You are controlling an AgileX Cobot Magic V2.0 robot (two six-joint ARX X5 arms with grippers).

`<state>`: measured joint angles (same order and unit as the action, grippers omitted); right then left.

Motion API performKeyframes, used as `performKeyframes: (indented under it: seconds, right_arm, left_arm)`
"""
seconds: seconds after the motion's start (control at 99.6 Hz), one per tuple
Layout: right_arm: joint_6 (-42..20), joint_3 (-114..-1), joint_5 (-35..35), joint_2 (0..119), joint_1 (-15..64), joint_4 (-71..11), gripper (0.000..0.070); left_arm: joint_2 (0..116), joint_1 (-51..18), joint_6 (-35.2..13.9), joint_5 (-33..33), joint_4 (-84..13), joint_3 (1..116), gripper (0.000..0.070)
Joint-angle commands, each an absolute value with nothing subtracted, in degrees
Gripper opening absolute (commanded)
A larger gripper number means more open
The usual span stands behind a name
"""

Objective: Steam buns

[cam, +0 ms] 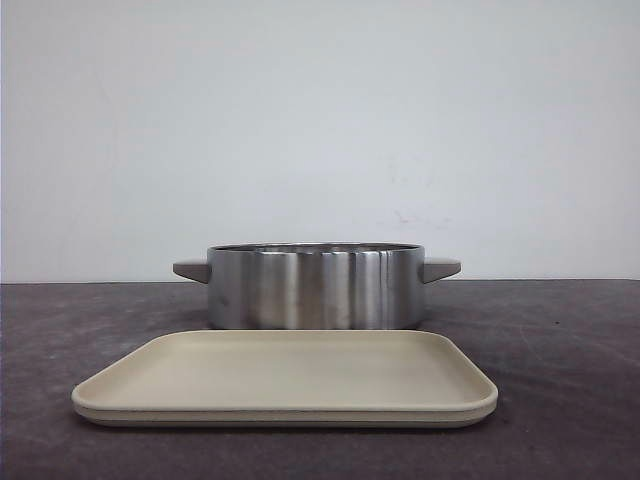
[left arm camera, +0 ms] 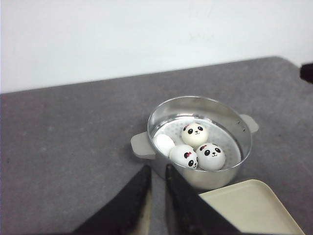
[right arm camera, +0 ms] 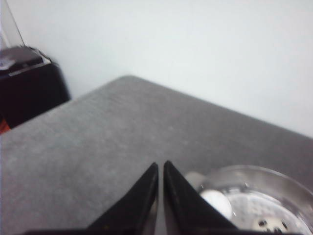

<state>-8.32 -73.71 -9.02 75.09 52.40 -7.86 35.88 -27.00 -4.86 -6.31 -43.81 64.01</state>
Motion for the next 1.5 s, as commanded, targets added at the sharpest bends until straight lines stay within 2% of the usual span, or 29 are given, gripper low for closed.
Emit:
performKeyframes:
  seconds: [0.0,1.065,1.145,1.225,1.306,1.486]
  right_arm:
    - [-7.42,-74.30,-9.17,75.42,52.93,-6.55,0.0009]
    - [-7.46,-74.17,-9.26,73.73,53.34,-6.63,0.0009]
    - [-7.46,-73.41,-12.47,71.83,53.49,-8.32,0.0009]
    - [-6.70,-70.35,-16.82,68.58,53.17,-8.91,0.0009]
    - [-6.55,-64.20,-17.91,64.10,52.38,-7.40,0.0009]
    - [-4.69,-42.78,-16.23,50.61,49.01,7.73,0.0009]
  left_arm:
    - [35.99,-27.22,-4.54,-6.70,-42.94,64.29,0.0000]
    - [34.39,-27.22,-4.56,-6.63,-42.17,64.31,0.0000]
    - [34.37,-27.22,-4.56,-6.63,-42.15,64.34,0.0000]
    - [34.37,-27.22,-4.56,-6.63,-42.15,64.34,0.0000]
    - [34.37,-27.22,-4.56,-6.63,-42.13,64.34,0.0000]
    - [34.37,-27.22,-4.56,-6.63,-42.15,64.34,0.0000]
